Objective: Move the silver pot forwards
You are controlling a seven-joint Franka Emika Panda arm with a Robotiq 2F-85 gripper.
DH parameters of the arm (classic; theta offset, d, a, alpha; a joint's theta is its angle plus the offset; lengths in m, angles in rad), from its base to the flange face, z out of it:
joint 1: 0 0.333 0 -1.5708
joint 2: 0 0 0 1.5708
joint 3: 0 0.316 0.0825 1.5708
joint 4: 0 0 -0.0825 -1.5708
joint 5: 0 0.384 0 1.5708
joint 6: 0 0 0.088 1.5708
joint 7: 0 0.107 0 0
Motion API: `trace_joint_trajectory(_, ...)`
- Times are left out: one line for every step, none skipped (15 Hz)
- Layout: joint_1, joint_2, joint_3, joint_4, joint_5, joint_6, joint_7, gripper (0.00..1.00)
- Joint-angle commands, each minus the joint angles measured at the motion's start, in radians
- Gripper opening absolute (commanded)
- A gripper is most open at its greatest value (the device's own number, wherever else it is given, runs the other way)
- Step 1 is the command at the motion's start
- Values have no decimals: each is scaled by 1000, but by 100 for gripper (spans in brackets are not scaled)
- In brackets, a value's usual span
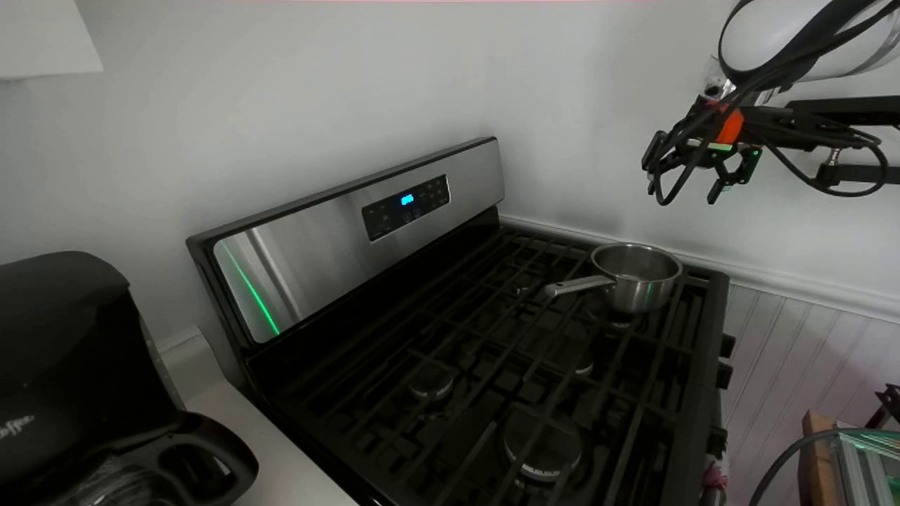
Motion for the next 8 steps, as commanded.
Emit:
trace_joint_trajectory(-45,-90,62,-9,-58,-74,81,100)
trace_joint_trajectory(-49,-104,72,-9,-62,-87,88,100)
trace_joint_trajectory(-28,-54,47,3,-18,-52,34,100)
trace_joint_trajectory(-33,-69,55,3,-22,-63,41,100)
trace_joint_trajectory(-35,-78,60,3,-23,-69,44,100)
trace_joint_trajectory(-36,-83,61,3,-24,-70,46,100)
trace_joint_trajectory(-36,-83,61,3,-24,-70,47,100)
trace_joint_trajectory(-37,-83,61,3,-24,-70,47,100)
